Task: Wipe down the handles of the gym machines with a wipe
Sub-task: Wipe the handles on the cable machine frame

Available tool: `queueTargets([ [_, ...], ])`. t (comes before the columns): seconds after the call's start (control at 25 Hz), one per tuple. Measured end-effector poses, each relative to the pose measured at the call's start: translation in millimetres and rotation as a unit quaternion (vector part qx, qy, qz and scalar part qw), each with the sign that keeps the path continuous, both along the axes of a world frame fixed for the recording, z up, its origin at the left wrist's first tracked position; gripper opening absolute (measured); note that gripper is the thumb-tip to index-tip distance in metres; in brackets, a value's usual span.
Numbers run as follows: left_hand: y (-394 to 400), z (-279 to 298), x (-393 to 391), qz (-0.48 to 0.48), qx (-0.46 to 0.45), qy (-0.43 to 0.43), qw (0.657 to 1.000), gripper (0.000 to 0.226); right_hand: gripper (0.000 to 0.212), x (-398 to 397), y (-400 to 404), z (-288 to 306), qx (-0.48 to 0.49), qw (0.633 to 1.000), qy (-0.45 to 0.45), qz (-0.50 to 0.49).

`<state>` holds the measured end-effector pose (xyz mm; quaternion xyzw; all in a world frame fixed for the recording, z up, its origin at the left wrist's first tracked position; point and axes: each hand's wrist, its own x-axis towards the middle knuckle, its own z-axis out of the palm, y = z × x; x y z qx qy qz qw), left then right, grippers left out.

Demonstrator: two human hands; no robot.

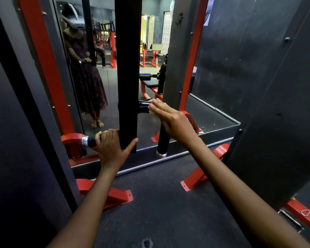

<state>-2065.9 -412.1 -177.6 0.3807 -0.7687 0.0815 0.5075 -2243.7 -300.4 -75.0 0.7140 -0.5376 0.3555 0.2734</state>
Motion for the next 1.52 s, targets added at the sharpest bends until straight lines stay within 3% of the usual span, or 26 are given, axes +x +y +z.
queueTargets([
  [0.08,-1,0,-1,-0.002,0.002,0.002,1.0,0.057,0.041,-12,12,-13,-0.032,0.999,0.004,-0.017],
  [0.24,-1,0,-1,-0.003,0.013,0.001,1.0,0.058,0.029,-15,13,-57,-0.056,0.994,-0.057,-0.079],
  [0.36,-2,0,0,-0.002,0.024,-0.01,1.0,0.06,0.039,-7,19,-103,0.036,0.977,-0.171,-0.12],
  [0.48,-3,1,-1,-0.002,0.049,-0.03,0.998,0.063,0.03,12,29,-139,0.083,0.971,-0.172,-0.146],
  [0.6,-5,3,0,-0.007,0.063,-0.05,0.997,0.066,0.031,25,29,-135,0.035,0.984,-0.121,-0.126],
  [0.76,-1,8,4,-0.02,0.087,-0.072,0.993,0.071,0.037,18,15,-88,-0.041,0.981,-0.116,-0.15],
  [0.88,-8,20,6,-0.079,0.177,-0.102,0.976,0.078,0.029,9,16,-108,0.015,0.987,-0.064,-0.145],
  [0.96,-19,29,17,-0.102,0.222,-0.076,0.967,0.078,0.018,6,21,-126,0.052,0.984,-0.083,-0.146],
  [1.08,-41,29,54,-0.005,0.238,0.006,0.971,0.054,0.023,19,13,-122,0.066,0.972,-0.162,-0.159],
  [1.2,-43,14,76,-0.046,0.388,0.024,0.92,0.05,0.025,67,-5,-95,0.008,0.995,-0.091,-0.05],
  [1.28,-39,6,76,-0.083,0.423,0.068,0.9,0.051,0.021,99,-22,-68,-0.043,0.998,-0.01,0.042],
  [1.36,-40,6,76,-0.116,0.447,0.081,0.883,0.058,0.039,118,-46,-40,-0.057,0.993,0.064,0.076],
  [1.44,-38,6,79,-0.16,0.47,0.082,0.864,0.074,0.04,123,-72,-30,0.013,0.99,0.135,0.047],
  [1.52,-37,3,79,-0.163,0.464,0.081,0.867,0.081,0.035,119,-83,-31,0.17,0.973,0.158,-0.002],
])
